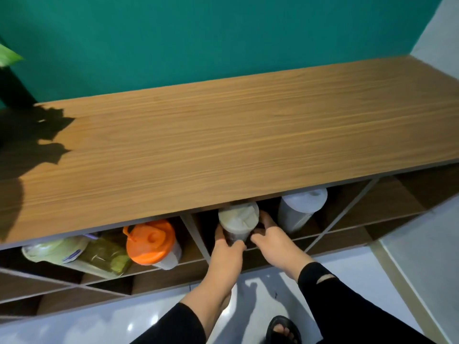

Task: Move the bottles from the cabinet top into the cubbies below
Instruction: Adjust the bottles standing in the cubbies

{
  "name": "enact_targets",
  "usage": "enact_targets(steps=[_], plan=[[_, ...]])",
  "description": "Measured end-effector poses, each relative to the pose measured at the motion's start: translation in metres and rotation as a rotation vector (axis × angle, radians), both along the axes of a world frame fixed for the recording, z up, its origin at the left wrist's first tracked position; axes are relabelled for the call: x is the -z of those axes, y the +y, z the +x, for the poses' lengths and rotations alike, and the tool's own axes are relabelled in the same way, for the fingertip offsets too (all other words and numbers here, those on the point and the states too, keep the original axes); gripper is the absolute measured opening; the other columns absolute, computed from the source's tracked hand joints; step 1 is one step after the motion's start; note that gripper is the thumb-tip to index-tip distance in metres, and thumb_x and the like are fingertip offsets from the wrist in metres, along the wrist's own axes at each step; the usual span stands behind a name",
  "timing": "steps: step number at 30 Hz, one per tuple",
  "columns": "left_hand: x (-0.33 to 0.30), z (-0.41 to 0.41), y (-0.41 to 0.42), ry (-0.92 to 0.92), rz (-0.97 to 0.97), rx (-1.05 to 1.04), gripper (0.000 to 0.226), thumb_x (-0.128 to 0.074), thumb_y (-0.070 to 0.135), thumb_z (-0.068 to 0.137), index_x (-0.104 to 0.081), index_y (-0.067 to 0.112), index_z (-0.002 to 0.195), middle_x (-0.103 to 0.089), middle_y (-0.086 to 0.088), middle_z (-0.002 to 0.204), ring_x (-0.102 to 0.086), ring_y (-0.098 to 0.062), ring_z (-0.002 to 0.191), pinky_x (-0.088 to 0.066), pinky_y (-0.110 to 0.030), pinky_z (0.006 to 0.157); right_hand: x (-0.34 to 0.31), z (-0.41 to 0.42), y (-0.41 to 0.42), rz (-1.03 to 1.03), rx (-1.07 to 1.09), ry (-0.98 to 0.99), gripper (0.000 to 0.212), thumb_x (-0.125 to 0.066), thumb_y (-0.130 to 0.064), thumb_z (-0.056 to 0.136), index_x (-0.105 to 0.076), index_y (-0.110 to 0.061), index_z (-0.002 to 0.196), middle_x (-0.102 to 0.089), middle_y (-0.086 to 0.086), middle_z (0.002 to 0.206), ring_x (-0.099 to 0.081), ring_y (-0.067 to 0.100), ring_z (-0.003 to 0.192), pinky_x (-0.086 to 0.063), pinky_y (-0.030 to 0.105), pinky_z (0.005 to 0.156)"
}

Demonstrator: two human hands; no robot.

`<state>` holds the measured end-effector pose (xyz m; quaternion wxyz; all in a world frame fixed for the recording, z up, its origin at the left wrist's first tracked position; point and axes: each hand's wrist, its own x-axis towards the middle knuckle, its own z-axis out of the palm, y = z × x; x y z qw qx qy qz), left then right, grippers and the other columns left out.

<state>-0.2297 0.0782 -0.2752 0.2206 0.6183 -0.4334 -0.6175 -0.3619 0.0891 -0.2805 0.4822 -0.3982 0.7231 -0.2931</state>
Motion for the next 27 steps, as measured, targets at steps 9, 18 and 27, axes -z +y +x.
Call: enact_targets(steps=[9,18,27], plan=[[0.011,-0.007,-0.007,0.054,0.028,-0.143,0.048,-0.051,0.004,0.089,-0.046,0.02,0.134,-0.068,-0.013,0.101,-0.062,-0.026,0.088,-0.053,-0.045,0.083,-0.005,-0.003,0.004,-0.002,-0.021,-0.002,0.066,-0.051,-0.008,0.095,-0.029,-0.024,0.155,-0.057,0.012,0.142,-0.056,0.02,0.12,-0.044,0.035,0.103],[-0.005,0.007,0.005,-0.005,0.08,-0.023,0.031,-0.05,0.012,0.095,-0.044,0.021,0.124,-0.058,-0.012,0.092,-0.055,-0.02,0.08,-0.048,-0.035,0.075,-0.001,-0.003,0.014,0.181,-0.039,0.098,0.038,-0.048,-0.018,0.098,-0.055,-0.014,0.135,-0.069,0.01,0.12,-0.067,0.022,0.102,-0.058,0.044,0.092],[-0.009,0.085,0.03,-0.039,0.138,-0.268,0.024,-0.046,0.012,0.096,-0.059,0.017,0.115,-0.068,-0.01,0.104,-0.066,-0.024,0.095,-0.058,-0.045,0.089,-0.022,0.089,0.012,0.303,-0.693,0.229,0.033,-0.053,-0.032,0.097,-0.063,-0.021,0.126,-0.067,0.001,0.105,-0.055,0.005,0.07,-0.045,0.022,0.064]])
